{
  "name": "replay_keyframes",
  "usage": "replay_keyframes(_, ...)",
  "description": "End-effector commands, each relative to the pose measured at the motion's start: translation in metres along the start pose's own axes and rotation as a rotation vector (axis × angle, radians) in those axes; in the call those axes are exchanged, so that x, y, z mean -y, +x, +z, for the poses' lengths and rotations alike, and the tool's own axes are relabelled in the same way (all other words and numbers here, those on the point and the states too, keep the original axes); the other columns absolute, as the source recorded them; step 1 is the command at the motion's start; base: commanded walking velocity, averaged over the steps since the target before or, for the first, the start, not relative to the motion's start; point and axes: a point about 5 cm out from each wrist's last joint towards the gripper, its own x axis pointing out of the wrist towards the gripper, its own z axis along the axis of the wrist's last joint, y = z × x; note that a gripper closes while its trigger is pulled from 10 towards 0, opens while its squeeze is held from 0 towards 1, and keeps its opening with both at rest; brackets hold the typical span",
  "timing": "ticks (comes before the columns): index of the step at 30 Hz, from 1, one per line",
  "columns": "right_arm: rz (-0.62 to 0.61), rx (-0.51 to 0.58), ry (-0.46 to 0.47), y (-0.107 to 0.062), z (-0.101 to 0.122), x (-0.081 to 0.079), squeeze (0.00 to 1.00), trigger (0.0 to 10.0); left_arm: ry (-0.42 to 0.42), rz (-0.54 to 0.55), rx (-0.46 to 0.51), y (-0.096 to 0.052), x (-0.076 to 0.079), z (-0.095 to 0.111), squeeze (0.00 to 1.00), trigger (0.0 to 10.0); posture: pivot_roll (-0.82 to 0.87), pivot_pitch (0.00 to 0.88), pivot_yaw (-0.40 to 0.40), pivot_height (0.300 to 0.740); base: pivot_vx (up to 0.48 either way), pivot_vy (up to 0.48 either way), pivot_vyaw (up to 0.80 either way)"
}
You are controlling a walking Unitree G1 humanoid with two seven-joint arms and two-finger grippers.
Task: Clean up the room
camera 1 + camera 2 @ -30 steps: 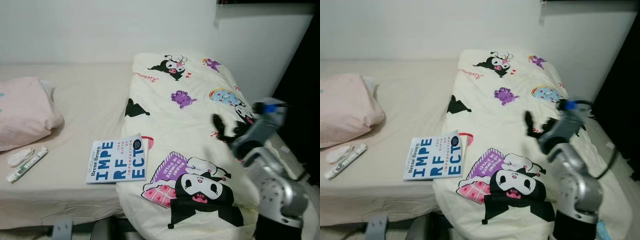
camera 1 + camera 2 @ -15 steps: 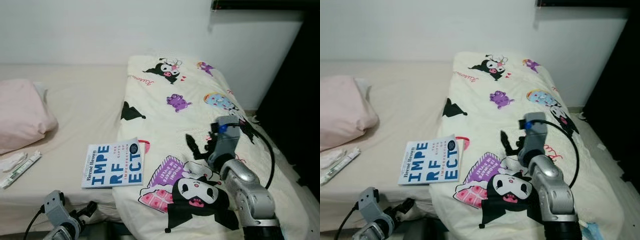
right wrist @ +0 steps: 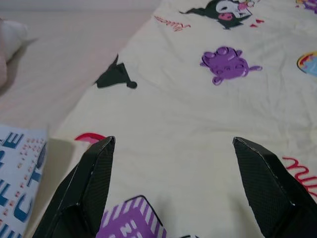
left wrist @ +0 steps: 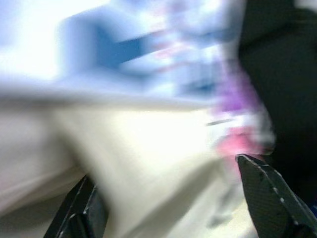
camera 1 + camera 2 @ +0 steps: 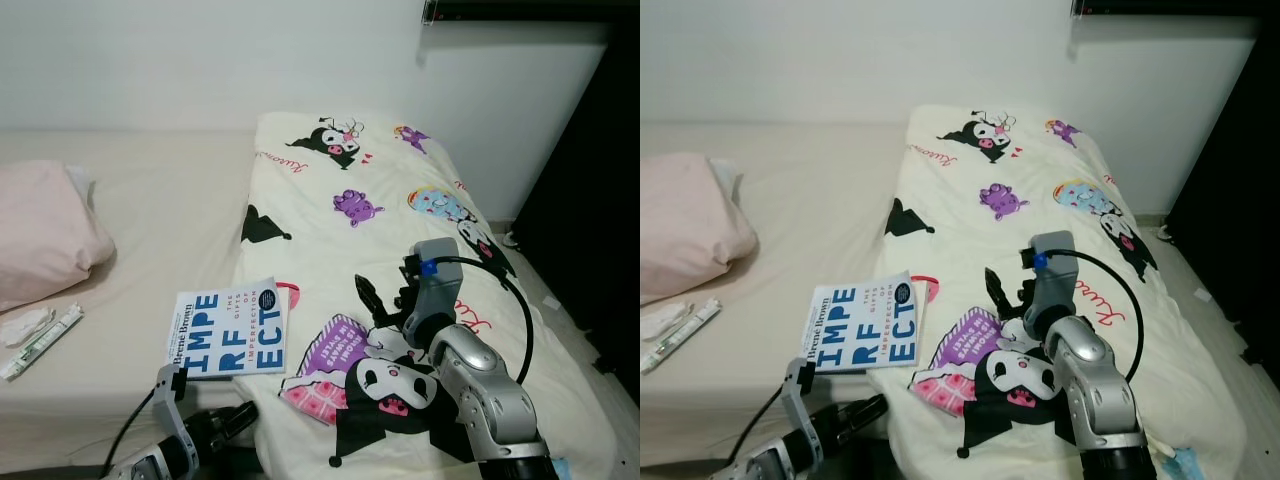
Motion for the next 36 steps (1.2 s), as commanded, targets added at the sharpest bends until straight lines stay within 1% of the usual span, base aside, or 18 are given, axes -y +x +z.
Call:
replay_keyframes(1,-0.005,0.000,0.003,-0.001,-0.004,0.002,0.00,10.0,-0.006,-0.105,-0.006,0.004,0.008,0.001,0.00,10.0,-0.02,0.060,-0.018,0.588,0.000,0.000,0.00)
replay_keyframes(4,-0.006,-0.001,0.006,-0.001,-0.004,0.002,0.00,10.0,0.002,-0.154,-0.022,0.005,0.012,0.002,0.00,10.0,-0.02,0.060,-0.017,0.598,0.000,0.000,0.00)
replay_keyframes(9,-0.003,-0.002,0.009,-0.002,-0.006,0.000,0.00,10.0,0.057,-0.120,-0.042,0.005,0.009,0.007,0.00,10.0,-0.02,0.062,-0.015,0.613,0.000,0.000,0.00)
replay_keyframes(14,0.009,-0.004,0.010,-0.001,-0.009,-0.002,0.00,10.0,0.172,-0.082,0.014,0.006,0.009,0.045,0.00,10.0,-0.02,0.063,-0.017,0.638,0.000,0.000,0.00)
replay_keyframes(15,0.009,-0.004,0.010,-0.001,-0.009,-0.002,0.00,10.0,0.172,-0.082,0.014,0.006,0.009,0.045,0.00,10.0,-0.02,0.063,-0.017,0.638,0.000,0.000,0.00)
replay_keyframes(16,0.013,-0.002,0.011,0.000,-0.008,-0.003,0.00,10.0,0.258,-0.028,-0.139,0.006,0.006,0.038,0.00,10.0,-0.02,0.063,-0.017,0.648,0.000,0.000,0.00)
replay_keyframes(17,0.013,-0.002,0.011,0.000,-0.008,-0.003,0.00,10.0,0.258,-0.028,-0.139,0.006,0.006,0.038,0.00,10.0,-0.02,0.063,-0.017,0.648,0.000,0.000,0.00)
replay_keyframes(18,0.014,-0.001,0.010,0.001,-0.008,-0.003,0.00,10.0,0.302,-0.008,-0.243,0.004,0.004,0.030,0.00,10.0,-0.02,0.063,-0.017,0.653,0.000,0.000,0.00)
replay_keyframes(19,0.014,-0.001,0.010,0.001,-0.008,-0.003,0.00,10.0,0.302,-0.008,-0.243,0.004,0.004,0.030,0.00,10.0,-0.02,0.063,-0.017,0.653,0.000,0.000,0.00)
replay_keyframes(21,0.015,-0.001,0.009,0.001,-0.008,-0.003,0.00,10.0,0.377,0.028,-0.441,-0.003,-0.002,0.015,0.00,10.0,-0.02,0.063,-0.017,0.663,0.000,0.000,0.00)
replay_keyframes(22,0.011,-0.011,0.005,0.000,-0.009,-0.002,0.00,10.0,0.443,0.081,-0.653,-0.015,-0.009,-0.001,0.00,10.0,-0.02,0.063,-0.017,0.668,0.000,0.000,0.00)
replay_keyframes(23,0.008,-0.018,0.003,-0.001,-0.011,-0.002,0.00,10.0,0.490,0.113,-0.795,-0.025,-0.014,-0.011,0.00,10.0,-0.02,0.063,-0.017,0.673,0.000,0.000,0.00)
replay_keyframes(24,0.008,-0.018,0.003,-0.001,-0.011,-0.002,0.00,10.0,0.490,0.113,-0.795,-0.025,-0.014,-0.011,0.00,10.0,-0.02,0.063,-0.017,0.673,0.000,0.000,0.00)
replay_keyframes(25,0.000,-0.036,-0.005,-0.002,-0.014,0.000,0.00,10.0,0.520,0.111,-1.082,-0.053,-0.021,-0.033,0.00,10.0,-0.02,0.063,-0.017,0.683,0.000,0.000,0.00)
replay_keyframes(26,-0.002,-0.044,-0.010,-0.002,-0.015,0.000,0.00,10.0,0.488,0.097,-1.155,-0.063,-0.021,-0.042,0.00,10.0,-0.02,0.063,-0.017,0.688,0.000,0.000,0.00)
replay_keyframes(27,-0.004,-0.056,-0.017,-0.002,-0.017,0.000,0.00,10.0,0.447,0.082,-1.206,-0.071,-0.021,-0.051,0.00,10.0,-0.02,0.063,-0.017,0.693,0.000,0.000,0.00)
replay_keyframes(33,-0.005,-0.069,-0.025,-0.002,-0.019,0.000,0.00,10.0,0.389,0.060,-1.255,-0.080,-0.018,-0.065,0.00,10.0,-0.02,0.066,-0.009,0.703,0.000,0.000,0.00)
replay_keyframes(36,-0.001,-0.086,-0.035,-0.001,-0.022,0.000,0.00,10.0,0.342,0.066,-1.316,-0.090,-0.016,-0.088,0.00,10.0,-0.01,0.064,-0.011,0.713,0.000,0.000,0.00)
